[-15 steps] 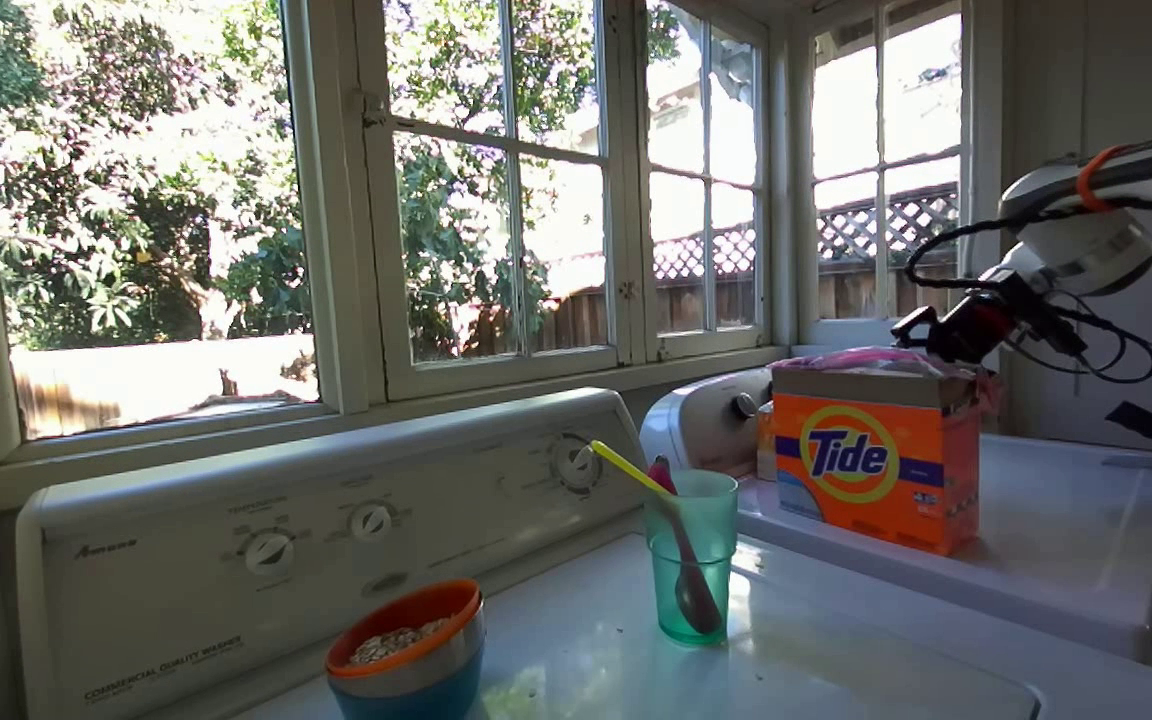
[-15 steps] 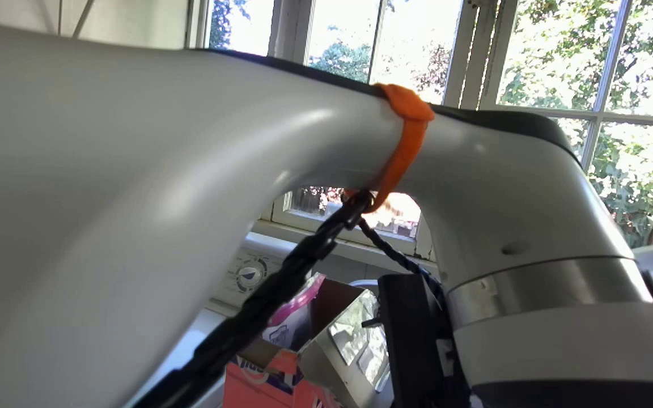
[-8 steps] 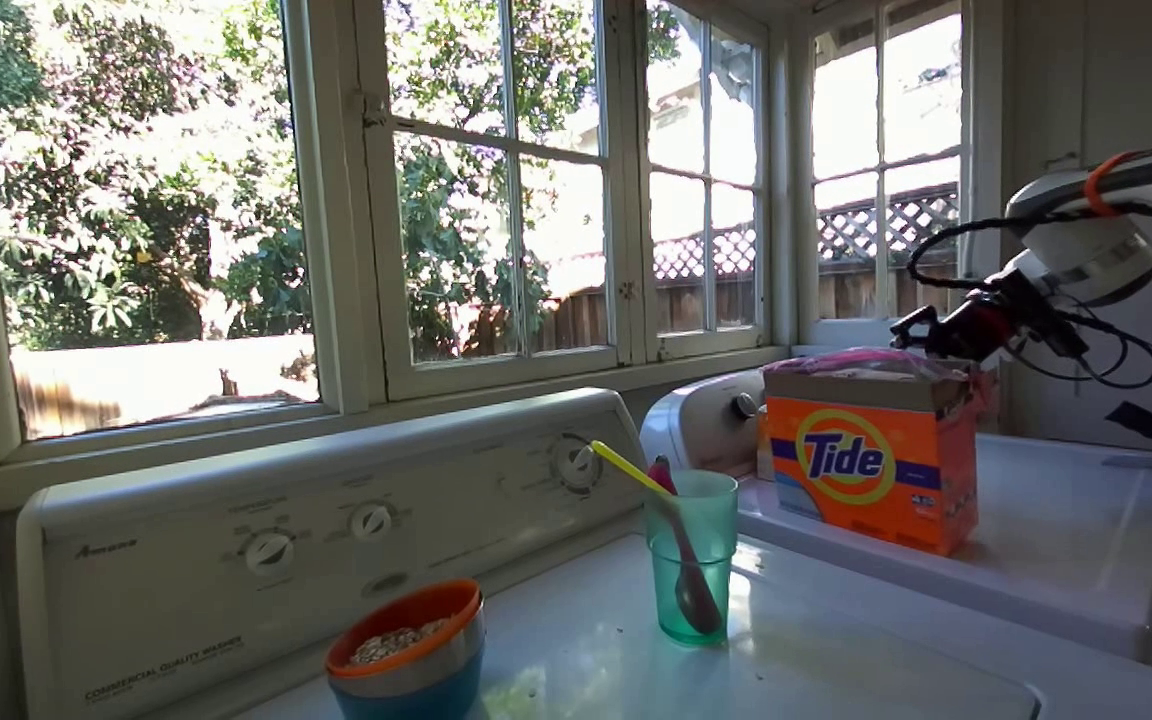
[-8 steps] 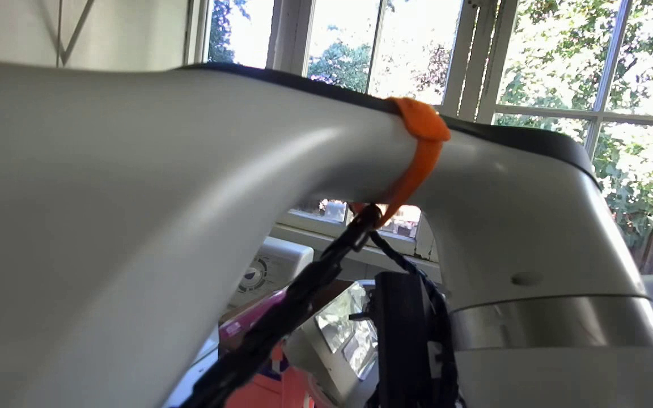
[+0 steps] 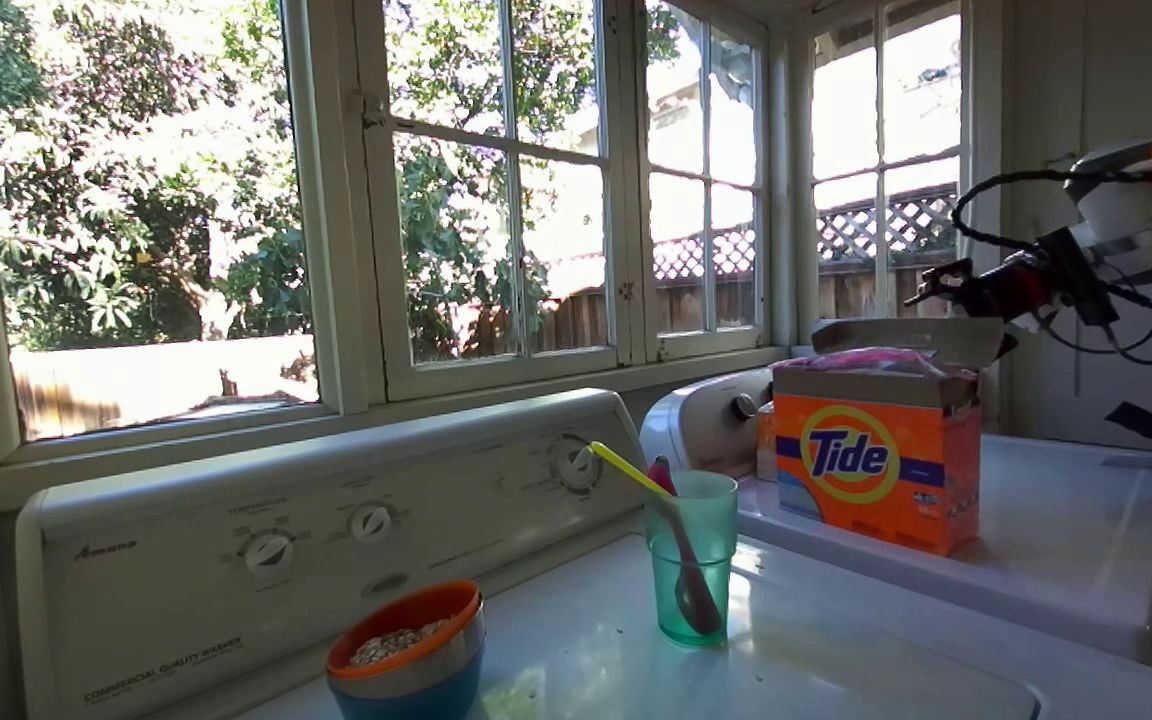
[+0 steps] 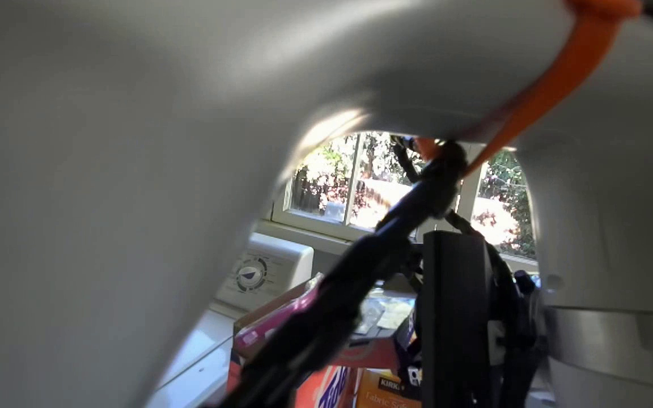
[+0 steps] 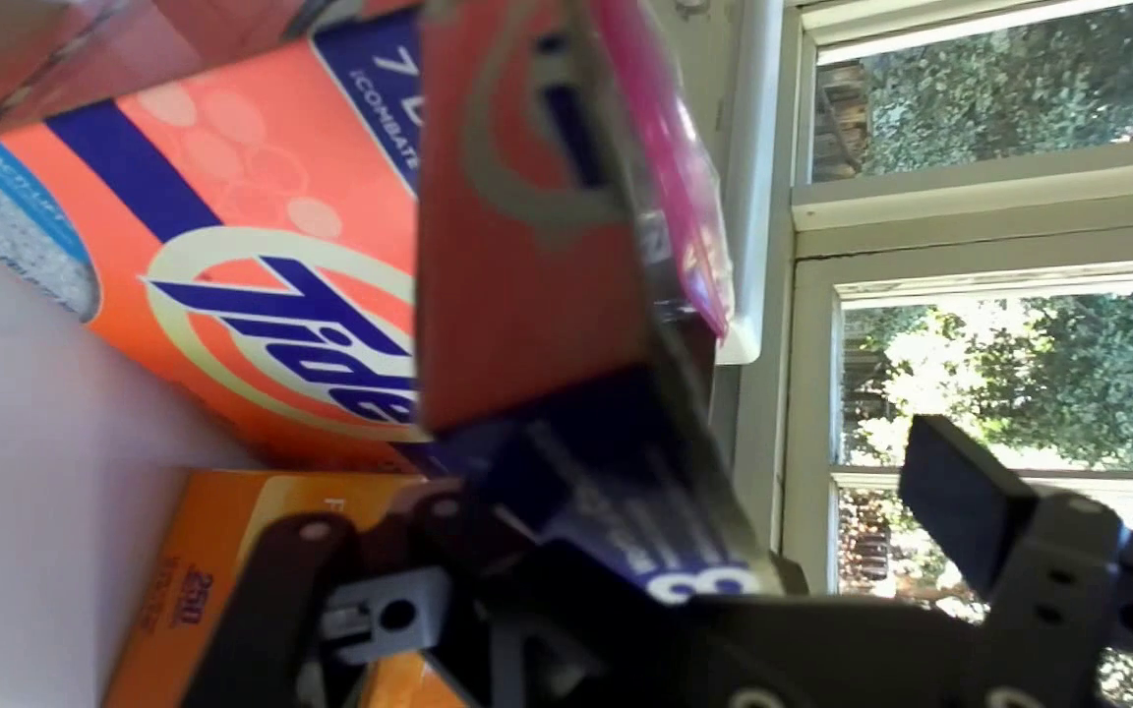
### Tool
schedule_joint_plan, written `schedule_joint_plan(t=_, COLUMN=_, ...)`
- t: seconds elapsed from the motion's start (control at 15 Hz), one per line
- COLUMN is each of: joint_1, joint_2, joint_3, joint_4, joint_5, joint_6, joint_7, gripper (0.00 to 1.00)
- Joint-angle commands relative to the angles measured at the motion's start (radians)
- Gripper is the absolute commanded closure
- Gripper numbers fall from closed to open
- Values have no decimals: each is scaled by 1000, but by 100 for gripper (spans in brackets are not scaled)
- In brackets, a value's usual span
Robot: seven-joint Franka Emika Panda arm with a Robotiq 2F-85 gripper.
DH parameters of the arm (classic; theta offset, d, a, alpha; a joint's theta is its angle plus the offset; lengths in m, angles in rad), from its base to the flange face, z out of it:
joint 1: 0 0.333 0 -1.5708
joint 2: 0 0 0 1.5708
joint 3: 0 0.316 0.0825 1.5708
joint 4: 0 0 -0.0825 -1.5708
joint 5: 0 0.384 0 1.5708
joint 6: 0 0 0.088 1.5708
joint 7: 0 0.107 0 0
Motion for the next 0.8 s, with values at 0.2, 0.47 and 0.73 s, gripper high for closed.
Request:
schedule_joint_plan(t=0.2, joint_1=-12, joint_2=-25, joint_3=4, joint_4=-23, joint_5=77, joint_6=-62, joint_7=-10, gripper=0)
schedule_joint_plan(t=0.47, joint_1=-12, joint_2=-55, joint_3=-4, joint_4=-12, joint_5=91, joint_6=-79, joint_7=-26, gripper=0)
schedule_joint_plan(t=0.73, joint_1=4, joint_2=-109, joint_3=-19, joint_4=3, joint_5=77, joint_6=-89, joint_7=-57, gripper=0)
